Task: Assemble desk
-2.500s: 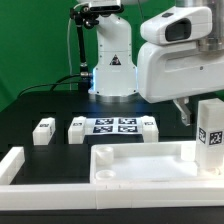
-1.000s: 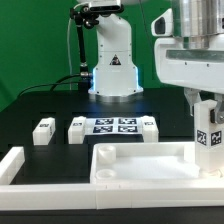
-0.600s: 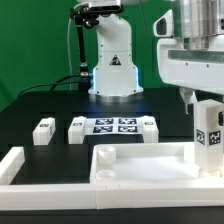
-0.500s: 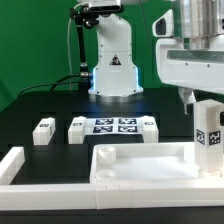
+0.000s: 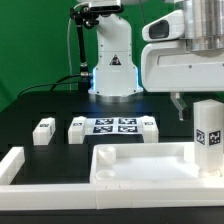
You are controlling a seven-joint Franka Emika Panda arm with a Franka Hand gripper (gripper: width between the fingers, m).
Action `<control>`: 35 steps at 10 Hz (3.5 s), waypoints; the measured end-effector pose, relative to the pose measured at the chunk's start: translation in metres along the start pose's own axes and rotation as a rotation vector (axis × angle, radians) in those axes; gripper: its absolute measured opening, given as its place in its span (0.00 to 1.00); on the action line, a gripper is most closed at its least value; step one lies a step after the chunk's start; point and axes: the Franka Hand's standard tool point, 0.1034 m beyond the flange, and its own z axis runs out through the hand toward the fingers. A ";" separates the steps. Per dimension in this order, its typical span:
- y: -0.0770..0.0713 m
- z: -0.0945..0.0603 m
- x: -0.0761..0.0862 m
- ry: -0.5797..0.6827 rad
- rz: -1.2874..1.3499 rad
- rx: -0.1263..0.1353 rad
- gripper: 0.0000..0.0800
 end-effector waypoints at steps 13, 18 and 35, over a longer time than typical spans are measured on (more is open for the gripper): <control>0.009 -0.006 0.007 -0.015 -0.875 -0.003 0.80; 0.008 -0.006 0.005 -0.015 -0.573 -0.002 0.36; -0.005 0.000 -0.010 -0.006 0.409 0.019 0.74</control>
Offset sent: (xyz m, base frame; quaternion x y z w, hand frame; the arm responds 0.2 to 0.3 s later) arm 0.0000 0.0000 0.0000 0.0000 0.0000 -0.1938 0.9810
